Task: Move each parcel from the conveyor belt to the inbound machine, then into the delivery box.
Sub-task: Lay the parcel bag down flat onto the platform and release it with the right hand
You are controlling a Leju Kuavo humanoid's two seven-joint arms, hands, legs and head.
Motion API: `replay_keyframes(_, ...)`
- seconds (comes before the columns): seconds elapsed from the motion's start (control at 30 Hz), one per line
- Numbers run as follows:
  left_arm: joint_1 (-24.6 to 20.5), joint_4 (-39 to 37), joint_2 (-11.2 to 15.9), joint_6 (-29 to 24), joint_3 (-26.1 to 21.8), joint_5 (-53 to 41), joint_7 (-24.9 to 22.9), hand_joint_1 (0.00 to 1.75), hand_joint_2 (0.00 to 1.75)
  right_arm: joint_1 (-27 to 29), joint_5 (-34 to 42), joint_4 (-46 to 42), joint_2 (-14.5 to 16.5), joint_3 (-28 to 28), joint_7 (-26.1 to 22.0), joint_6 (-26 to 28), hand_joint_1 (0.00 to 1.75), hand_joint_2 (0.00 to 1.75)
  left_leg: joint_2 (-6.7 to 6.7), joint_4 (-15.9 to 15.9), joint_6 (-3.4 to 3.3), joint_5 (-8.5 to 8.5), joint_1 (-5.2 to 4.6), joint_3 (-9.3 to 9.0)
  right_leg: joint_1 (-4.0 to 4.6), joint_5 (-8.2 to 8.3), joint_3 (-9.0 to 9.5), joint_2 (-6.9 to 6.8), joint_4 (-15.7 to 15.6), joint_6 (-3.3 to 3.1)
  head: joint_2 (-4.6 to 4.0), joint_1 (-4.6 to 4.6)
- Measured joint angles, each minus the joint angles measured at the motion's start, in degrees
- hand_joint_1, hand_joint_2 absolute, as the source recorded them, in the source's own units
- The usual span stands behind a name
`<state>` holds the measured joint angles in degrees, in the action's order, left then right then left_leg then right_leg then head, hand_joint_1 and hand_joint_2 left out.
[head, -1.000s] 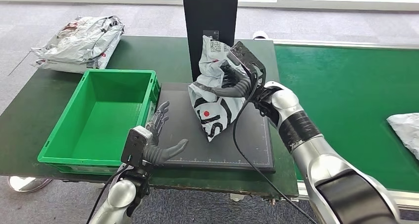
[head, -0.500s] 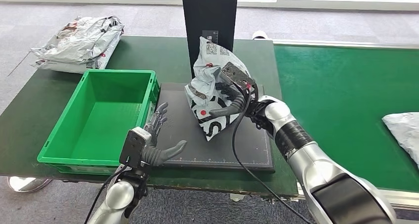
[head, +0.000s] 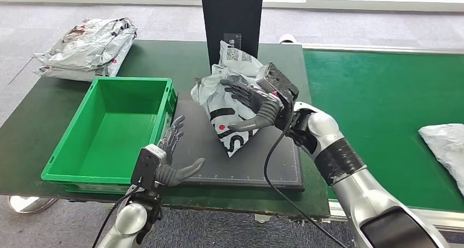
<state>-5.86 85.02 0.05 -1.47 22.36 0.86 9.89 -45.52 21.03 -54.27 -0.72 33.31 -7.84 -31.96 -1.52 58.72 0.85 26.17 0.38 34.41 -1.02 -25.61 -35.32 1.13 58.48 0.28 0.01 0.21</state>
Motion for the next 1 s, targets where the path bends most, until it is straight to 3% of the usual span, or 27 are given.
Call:
replay_keyframes(0.33,4.6,3.4,-0.5,-3.4,-3.4,-2.5,1.1,0.00,1.75,15.4,-0.7,-30.6,-2.1,-8.5,-3.5,13.4,0.00,1.75,-0.03,0.0,-0.01,0.12,0.00,0.02,0.01,-0.09,0.00,-0.04,0.0,-0.01,0.01,0.01)
replay_keyframes(0.47,5.2,4.4,-1.5,-3.6,-4.6,-3.7,0.6,0.00,1.75,22.1,-0.7,-37.8,-2.1,-10.5,-4.7,17.5,0.00,1.75,-0.01,0.0,-0.03,0.15,0.00,0.02,0.00,-0.10,0.01,-0.06,0.0,-0.01,0.01,0.01)
replay_keyframes(0.63,5.6,5.0,-2.2,-5.1,-5.4,-5.6,0.5,0.00,1.75,26.4,-2.5,-42.4,-2.1,-11.5,-5.0,21.1,0.00,1.75,0.06,0.0,-0.03,0.15,0.00,-0.03,0.01,-0.09,0.03,-0.02,0.0,-0.01,0.00,0.00)
replay_keyframes(0.77,6.6,6.8,-2.7,-12.8,-5.7,-13.8,0.3,0.00,1.75,31.8,-11.4,-46.0,-2.0,-11.9,-3.8,34.6,0.00,1.75,-0.02,0.0,-0.03,0.15,0.00,-0.02,0.02,-0.10,0.06,-0.05,0.0,-0.01,0.00,0.01)
replay_keyframes(0.87,6.8,8.9,-3.1,-19.8,-5.8,-25.9,-1.2,0.00,1.75,35.2,-16.8,-47.6,-1.7,-11.9,-2.1,44.5,0.00,1.75,0.01,0.0,-0.02,0.17,0.00,0.00,0.01,-0.12,0.03,-0.05,0.0,-0.02,0.00,0.01)
replay_keyframes(1.0,5.0,9.9,-3.8,-24.2,-5.4,-40.4,-4.5,0.00,1.75,36.8,-16.8,-48.3,-0.6,-11.8,-1.4,47.2,0.00,1.75,0.06,0.0,-0.01,0.18,0.00,-0.02,0.01,-0.12,0.01,-0.04,0.0,-0.03,0.00,0.01)
